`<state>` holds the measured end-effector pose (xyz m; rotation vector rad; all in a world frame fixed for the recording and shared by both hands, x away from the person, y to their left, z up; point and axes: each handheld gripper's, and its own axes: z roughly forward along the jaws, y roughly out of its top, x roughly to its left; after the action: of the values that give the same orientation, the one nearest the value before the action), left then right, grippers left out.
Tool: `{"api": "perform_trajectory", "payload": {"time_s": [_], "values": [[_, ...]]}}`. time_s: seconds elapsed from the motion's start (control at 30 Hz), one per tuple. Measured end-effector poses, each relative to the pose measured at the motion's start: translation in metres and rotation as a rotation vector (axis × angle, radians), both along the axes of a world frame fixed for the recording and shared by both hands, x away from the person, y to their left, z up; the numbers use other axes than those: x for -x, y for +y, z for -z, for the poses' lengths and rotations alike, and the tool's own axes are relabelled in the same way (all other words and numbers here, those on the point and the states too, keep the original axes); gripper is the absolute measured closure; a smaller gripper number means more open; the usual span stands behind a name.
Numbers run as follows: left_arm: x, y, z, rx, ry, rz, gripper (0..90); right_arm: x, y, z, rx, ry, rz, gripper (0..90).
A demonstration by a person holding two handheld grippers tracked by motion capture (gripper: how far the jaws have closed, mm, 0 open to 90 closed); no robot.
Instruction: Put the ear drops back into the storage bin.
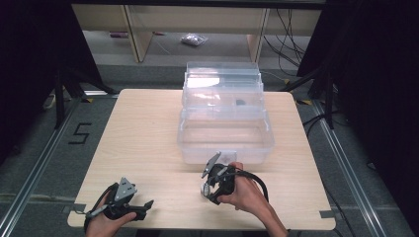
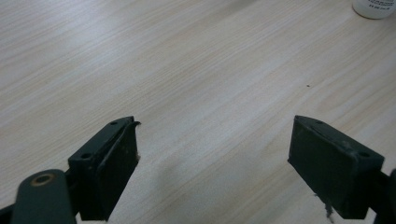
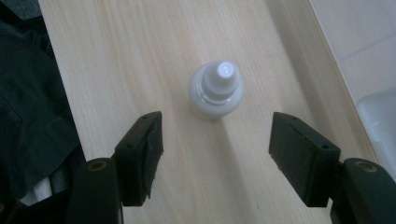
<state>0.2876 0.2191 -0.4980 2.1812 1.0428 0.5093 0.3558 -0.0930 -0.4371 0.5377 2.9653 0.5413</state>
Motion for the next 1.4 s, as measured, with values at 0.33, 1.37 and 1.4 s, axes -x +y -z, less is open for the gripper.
{"api": "perform_trajectory", "payload": {"time_s": [0.33, 1.37, 1.4], "values": [[0.000, 0.000, 0.000, -0.002, -0.001, 0.003, 15.1, -0.004, 0.008, 0.002, 0.020, 0.006, -0.006, 39.0], [0.000, 0.001, -0.001, 0.000, -0.002, 0.004, 15.1, -0.011, 0.024, 0.012, 0.097, 0.010, -0.025, 44.8], [0.000, 0.001, -0.001, 0.000, -0.002, 0.005, 15.1, -0.011, 0.025, 0.012, 0.098, 0.005, -0.036, 45.0]]}}
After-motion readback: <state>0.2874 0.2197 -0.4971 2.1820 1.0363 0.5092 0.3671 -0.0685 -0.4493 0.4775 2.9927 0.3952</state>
